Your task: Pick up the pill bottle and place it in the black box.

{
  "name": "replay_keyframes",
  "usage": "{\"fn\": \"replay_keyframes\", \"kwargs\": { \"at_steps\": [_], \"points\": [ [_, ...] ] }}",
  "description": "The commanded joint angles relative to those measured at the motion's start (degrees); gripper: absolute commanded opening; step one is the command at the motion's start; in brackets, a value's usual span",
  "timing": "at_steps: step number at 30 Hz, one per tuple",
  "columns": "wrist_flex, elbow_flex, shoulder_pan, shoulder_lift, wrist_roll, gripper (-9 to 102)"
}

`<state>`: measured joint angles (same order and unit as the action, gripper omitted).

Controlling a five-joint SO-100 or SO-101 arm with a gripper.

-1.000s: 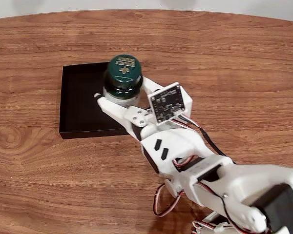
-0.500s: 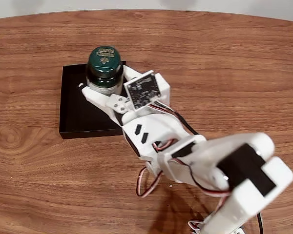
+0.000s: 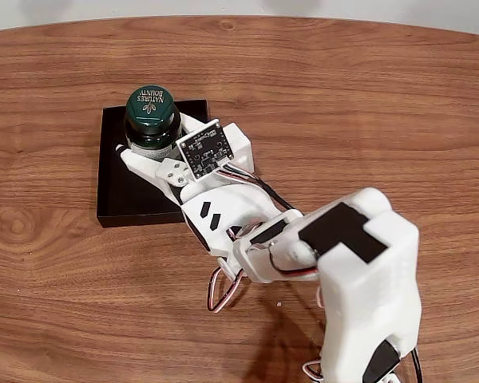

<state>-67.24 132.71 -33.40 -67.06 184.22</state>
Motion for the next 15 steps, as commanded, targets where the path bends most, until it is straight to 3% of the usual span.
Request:
{"fn": "replay_keyframes", "kwargs": {
  "at_steps": [1, 15],
  "points": [
    [-2.99, -5.45, 0.26, 0.26, -0.53, 20],
    [-1.93, -8.70, 1.32, 6.24, -1.05, 22]
  ]
}}
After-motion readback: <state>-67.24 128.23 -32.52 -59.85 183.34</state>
